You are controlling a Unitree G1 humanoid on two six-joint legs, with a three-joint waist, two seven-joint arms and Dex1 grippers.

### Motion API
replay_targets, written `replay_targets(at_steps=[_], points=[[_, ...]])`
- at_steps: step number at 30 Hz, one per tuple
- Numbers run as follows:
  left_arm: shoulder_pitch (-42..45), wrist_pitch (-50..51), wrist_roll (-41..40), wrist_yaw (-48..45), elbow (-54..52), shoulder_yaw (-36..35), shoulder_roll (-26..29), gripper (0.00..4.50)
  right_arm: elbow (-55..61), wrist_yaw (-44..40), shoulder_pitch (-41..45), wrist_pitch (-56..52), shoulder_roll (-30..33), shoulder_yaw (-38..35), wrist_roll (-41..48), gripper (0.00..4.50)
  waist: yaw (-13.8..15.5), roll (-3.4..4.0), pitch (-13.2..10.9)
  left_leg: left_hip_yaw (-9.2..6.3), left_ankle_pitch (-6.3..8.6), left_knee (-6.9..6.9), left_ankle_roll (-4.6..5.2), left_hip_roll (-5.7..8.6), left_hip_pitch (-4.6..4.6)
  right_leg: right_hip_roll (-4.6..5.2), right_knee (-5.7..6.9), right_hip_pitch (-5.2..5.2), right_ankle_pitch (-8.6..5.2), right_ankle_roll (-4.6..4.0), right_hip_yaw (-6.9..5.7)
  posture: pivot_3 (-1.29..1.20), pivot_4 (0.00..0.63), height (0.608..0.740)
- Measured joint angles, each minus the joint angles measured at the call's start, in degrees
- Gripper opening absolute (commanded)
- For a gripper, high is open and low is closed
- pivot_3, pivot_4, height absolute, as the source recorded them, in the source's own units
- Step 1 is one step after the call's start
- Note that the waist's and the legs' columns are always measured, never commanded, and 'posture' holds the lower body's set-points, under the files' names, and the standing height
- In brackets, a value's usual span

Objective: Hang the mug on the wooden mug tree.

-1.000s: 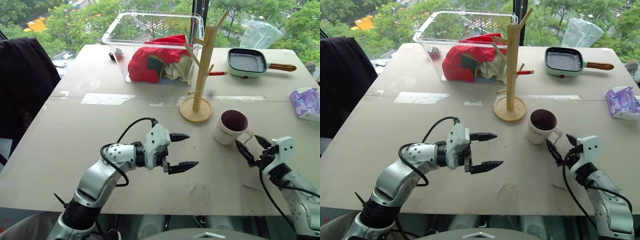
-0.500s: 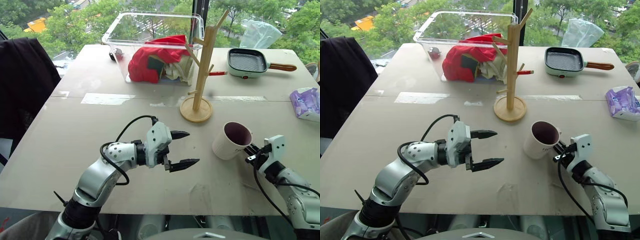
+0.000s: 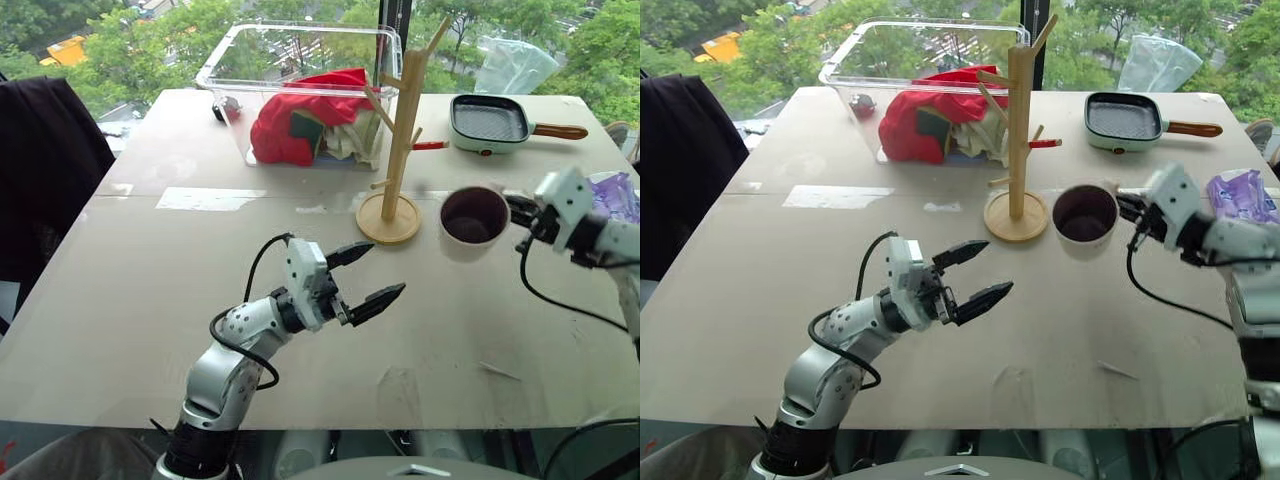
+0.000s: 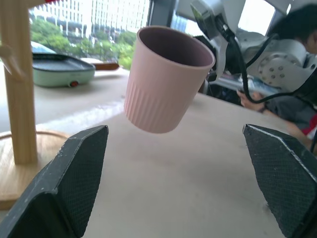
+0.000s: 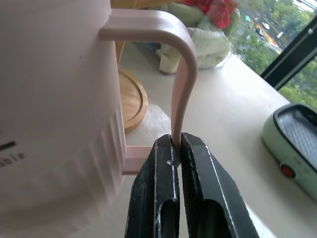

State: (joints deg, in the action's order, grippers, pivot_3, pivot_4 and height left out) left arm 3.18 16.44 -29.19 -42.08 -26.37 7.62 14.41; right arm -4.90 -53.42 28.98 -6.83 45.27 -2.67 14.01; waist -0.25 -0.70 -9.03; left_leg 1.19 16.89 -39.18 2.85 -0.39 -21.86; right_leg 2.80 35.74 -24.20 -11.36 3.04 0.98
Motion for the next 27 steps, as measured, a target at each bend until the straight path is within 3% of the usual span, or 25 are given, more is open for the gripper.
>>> replay_targets(at_steps=[6,11,22,25,27], points=[[-2.0,-5.2,-0.3,4.1,-1.7,-2.4,-3.7,4.50,-9.8,-6.7,15.4,2.3,-0.3,6.6,-4.6,0.01,0.1,0.05,-0.1,0.00,0.00,0.00,0.00,-0.01,-0.09,0.16,-0.09,-0.01,0.00,0.00,-0.04,0.00,0.150,0.740],[-2.4,-8.4,-0.5,5.8,-1.9,-4.8,-4.5,4.50,-13.7,-9.1,22.8,2.2,-1.6,9.2,-6.6,0.01,0.1,0.08,-0.1,0.03,0.00,0.00,0.00,0.01,-0.10,0.27,-0.10,-0.03,0.01,0.00,-0.08,0.00,0.150,0.740],[-2.6,-11.0,-2.0,5.5,-1.6,-5.2,-4.6,4.50,-13.9,-11.8,26.5,0.5,-3.0,11.5,-8.9,0.01,0.2,0.10,-0.1,0.02,0.00,0.00,0.00,0.01,-0.11,0.32,-0.09,-0.04,0.01,-0.01,-0.13,0.00,0.150,0.740],[-2.3,-11.1,-2.0,5.6,-1.6,-5.0,-4.6,4.50,-14.1,-11.7,26.8,0.5,-3.4,11.5,-9.3,0.85,0.1,0.10,-0.1,0.02,0.00,0.00,0.00,0.00,-0.10,0.32,-0.08,-0.04,0.01,-0.01,-0.13,0.00,0.150,0.740],[-2.2,-11.1,-2.1,5.5,-1.4,-4.9,-4.6,4.50,-14.2,-11.2,27.4,0.5,-3.6,11.5,-9.6,1.88,0.0,0.11,-0.1,0.02,0.00,0.00,0.00,0.01,-0.10,0.32,-0.08,-0.04,0.01,-0.01,-0.12,0.00,0.150,0.740]])
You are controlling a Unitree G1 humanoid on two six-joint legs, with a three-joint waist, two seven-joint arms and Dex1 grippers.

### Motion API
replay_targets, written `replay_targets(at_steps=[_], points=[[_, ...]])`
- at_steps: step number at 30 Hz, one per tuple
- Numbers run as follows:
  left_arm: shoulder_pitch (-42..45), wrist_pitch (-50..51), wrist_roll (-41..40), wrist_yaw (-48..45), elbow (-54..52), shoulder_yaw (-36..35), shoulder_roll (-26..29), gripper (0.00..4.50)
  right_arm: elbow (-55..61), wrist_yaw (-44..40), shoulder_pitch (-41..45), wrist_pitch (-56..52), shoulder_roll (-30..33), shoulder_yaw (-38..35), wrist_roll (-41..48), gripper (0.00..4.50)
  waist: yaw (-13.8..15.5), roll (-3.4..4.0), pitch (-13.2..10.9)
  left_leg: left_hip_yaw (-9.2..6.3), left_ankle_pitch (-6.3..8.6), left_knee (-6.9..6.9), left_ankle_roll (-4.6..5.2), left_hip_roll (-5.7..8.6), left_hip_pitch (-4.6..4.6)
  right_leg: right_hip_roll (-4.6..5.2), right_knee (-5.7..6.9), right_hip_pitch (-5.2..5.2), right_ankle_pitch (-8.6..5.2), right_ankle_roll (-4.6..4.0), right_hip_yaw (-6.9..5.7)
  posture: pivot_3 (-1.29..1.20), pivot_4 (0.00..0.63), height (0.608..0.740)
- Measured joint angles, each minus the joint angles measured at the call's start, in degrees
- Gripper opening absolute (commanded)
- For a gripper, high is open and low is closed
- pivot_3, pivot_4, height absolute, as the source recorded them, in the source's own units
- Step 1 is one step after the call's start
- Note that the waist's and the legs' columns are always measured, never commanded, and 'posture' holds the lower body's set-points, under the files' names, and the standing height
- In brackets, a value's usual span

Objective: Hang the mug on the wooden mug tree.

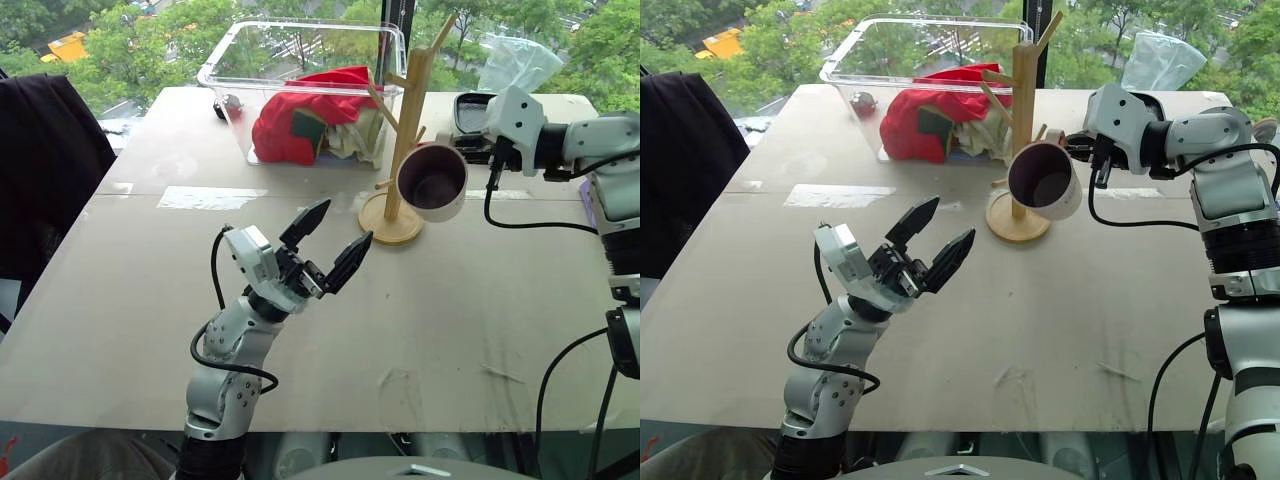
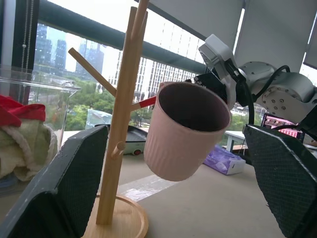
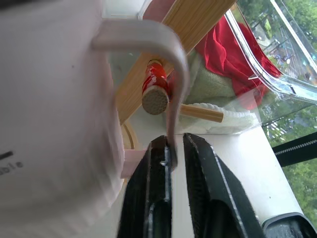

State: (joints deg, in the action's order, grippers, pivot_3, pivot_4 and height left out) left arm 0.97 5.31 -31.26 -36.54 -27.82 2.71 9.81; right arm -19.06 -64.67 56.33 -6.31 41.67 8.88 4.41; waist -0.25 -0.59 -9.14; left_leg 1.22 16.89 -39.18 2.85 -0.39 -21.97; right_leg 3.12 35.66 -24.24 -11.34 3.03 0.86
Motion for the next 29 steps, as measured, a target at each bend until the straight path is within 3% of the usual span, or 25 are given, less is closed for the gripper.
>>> replay_targets(at_steps=[5,12,16,18,21,23,25,26,29], points=[[-0.1,0.0,0.1,-0.6,0.1,0.1,1.3,4.50,0.0,1.2,-0.1,-0.3,1.4,-0.6,-1.0,4.07,0.1,0.00,0.0,-0.03,0.00,0.00,0.00,0.00,-0.01,0.00,0.00,0.00,0.00,0.00,-0.03,0.00,0.150,0.740],[-2.9,2.0,1.7,-1.8,1.0,0.1,7.3,4.50,4.1,2.7,-8.3,-5.2,3.8,-5.1,1.3,4.07,0.0,0.01,0.0,-0.05,0.00,0.04,0.00,-0.01,0.00,0.00,0.00,0.00,0.00,0.00,-0.03,0.00,0.150,0.740],[-7.7,6.3,4.8,-1.8,2.1,1.2,12.7,4.50,13.6,4.0,-22.4,-12.6,4.9,-12.1,6.8,4.07,0.6,-0.01,0.0,-0.08,0.01,0.12,0.01,-0.02,-0.03,0.02,-0.02,-0.01,-0.01,0.01,-0.06,0.00,0.150,0.740],[-10.9,8.0,6.2,-2.4,2.1,2.5,15.3,4.50,18.8,4.6,-33.9,-15.6,4.6,-16.1,10.2,4.07,1.1,-0.01,0.0,-0.10,0.02,0.12,0.02,-0.02,-0.03,0.02,-0.03,-0.01,-0.02,0.01,-0.08,0.00,0.150,0.740],[-14.0,9.0,8.6,-3.3,2.3,3.5,18.2,4.50,22.9,5.7,-47.4,-17.4,1.3,-20.9,14.7,4.07,1.1,0.08,-0.1,-0.02,0.02,0.12,0.02,-0.02,-0.02,0.03,-0.02,-0.02,-0.02,0.02,0.00,0.00,0.150,0.740],[-15.1,9.2,9.7,-3.3,2.3,3.5,19.5,4.50,28.0,6.9,-57.4,-16.8,-4.9,-25.2,19.4,4.07,1.0,0.07,0.0,-0.05,0.03,0.12,0.02,-0.10,0.07,-0.05,-0.02,0.04,-0.04,0.03,-0.02,0.00,0.150,0.740],[-15.7,9.3,10.3,-3.1,2.4,3.4,19.9,4.50,30.8,8.3,-62.9,-16.2,-9.3,-26.4,22.2,4.07,0.9,0.10,-0.1,-0.02,0.03,0.12,0.02,-0.15,0.10,-0.09,0.03,0.02,-0.05,0.05,0.01,0.00,0.150,0.740],[-16.6,9.3,11.0,-2.8,2.4,3.2,19.9,4.50,33.6,10.0,-68.3,-15.8,-14.4,-26.8,24.5,4.07,0.7,0.16,-0.1,0.00,0.03,0.11,0.02,-0.22,0.17,-0.13,0.06,0.03,-0.17,0.25,0.05,0.00,0.150,0.740],[-18.3,8.8,11.9,-2.3,1.9,2.8,20.2,4.50,36.5,12.4,-75.4,-12.5,-19.5,-26.5,25.1,4.07,-0.1,0.25,-0.1,0.08,0.02,0.06,0.00,-0.23,0.23,0.04,0.11,0.03,-0.18,0.27,0.13,0.00,0.150,0.740]])
